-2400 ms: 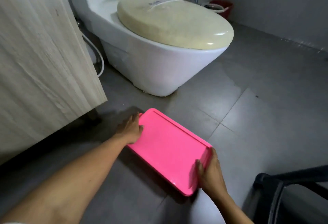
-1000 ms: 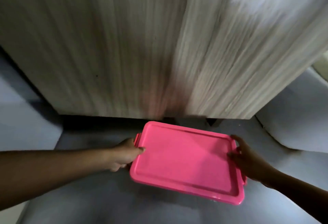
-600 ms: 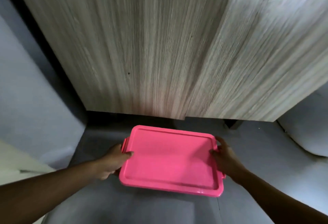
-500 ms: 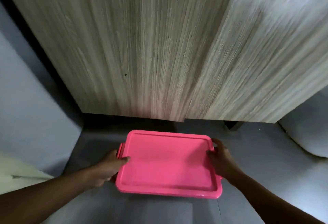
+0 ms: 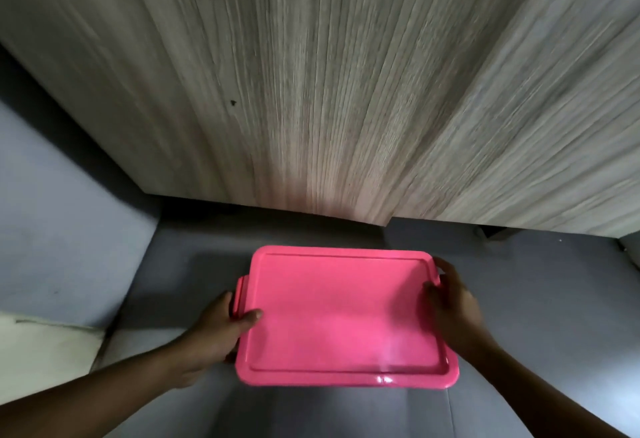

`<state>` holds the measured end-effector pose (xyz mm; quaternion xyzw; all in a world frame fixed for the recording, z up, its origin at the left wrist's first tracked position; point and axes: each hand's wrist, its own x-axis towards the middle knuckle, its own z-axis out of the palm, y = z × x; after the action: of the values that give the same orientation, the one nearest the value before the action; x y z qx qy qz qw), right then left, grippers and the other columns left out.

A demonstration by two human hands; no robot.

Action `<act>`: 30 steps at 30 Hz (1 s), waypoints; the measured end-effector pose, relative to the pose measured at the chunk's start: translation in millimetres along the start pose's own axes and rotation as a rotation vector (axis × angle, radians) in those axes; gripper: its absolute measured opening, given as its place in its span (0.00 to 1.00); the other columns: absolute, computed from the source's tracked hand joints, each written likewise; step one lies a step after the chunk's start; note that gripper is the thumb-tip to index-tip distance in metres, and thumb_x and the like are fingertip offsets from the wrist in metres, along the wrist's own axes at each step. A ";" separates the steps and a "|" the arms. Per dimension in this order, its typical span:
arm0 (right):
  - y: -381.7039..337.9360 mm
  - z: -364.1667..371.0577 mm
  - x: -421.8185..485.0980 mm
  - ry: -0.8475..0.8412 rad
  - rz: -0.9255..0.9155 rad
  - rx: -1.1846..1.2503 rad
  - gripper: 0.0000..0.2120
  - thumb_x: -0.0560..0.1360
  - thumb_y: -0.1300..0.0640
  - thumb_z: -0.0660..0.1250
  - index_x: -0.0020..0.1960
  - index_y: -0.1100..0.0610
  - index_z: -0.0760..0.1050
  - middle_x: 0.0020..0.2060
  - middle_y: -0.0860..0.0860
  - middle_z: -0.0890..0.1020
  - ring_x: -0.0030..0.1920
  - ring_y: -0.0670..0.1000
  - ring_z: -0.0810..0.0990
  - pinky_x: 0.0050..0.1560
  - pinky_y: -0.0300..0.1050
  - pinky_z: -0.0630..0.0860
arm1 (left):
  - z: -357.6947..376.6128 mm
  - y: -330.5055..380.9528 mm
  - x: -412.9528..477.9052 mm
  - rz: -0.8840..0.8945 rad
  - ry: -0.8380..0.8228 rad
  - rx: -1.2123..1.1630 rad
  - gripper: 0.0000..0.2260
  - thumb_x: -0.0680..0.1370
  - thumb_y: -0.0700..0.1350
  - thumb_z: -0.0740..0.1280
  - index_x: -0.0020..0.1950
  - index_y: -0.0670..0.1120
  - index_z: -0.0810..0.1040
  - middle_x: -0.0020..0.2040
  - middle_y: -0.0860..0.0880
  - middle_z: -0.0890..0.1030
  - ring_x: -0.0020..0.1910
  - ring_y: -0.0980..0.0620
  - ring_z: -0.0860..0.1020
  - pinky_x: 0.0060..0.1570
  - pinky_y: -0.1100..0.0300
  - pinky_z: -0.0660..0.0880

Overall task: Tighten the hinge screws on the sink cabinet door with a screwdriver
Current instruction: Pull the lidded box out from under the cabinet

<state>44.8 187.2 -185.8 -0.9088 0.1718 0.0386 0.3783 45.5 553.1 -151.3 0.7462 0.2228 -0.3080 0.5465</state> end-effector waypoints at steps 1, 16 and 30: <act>1.1 0.7 -0.4 0.016 -0.003 -0.007 0.20 0.79 0.61 0.60 0.69 0.48 0.66 0.41 0.52 0.81 0.34 0.51 0.79 0.34 0.42 0.69 | -0.4 -0.5 -0.1 0.000 -0.003 -0.006 0.08 0.82 0.43 0.67 0.59 0.49 0.72 0.56 0.42 0.81 0.53 0.38 0.83 0.41 0.45 0.83; -3.3 9.4 -11.5 0.134 -0.031 -0.041 0.21 0.79 0.56 0.57 0.72 0.49 0.64 0.61 0.60 0.79 0.56 0.64 0.79 0.52 0.55 0.74 | -1.1 35.2 -2.7 0.044 -0.108 0.516 0.19 0.84 0.44 0.61 0.74 0.50 0.62 0.65 0.41 0.76 0.60 0.38 0.80 0.53 0.45 0.80; -4.4 8.8 -12.5 0.127 0.015 -0.032 0.23 0.80 0.54 0.55 0.75 0.49 0.61 0.65 0.62 0.74 0.60 0.66 0.76 0.59 0.64 0.75 | 54.4 -6.2 7.3 0.234 0.500 0.368 0.24 0.85 0.48 0.57 0.81 0.45 0.58 0.73 0.35 0.71 0.66 0.33 0.74 0.63 0.46 0.71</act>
<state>35.1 199.8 -186.5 -0.9141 0.2018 -0.0136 0.3516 34.8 503.2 -172.2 0.9054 0.2034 -0.0855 0.3626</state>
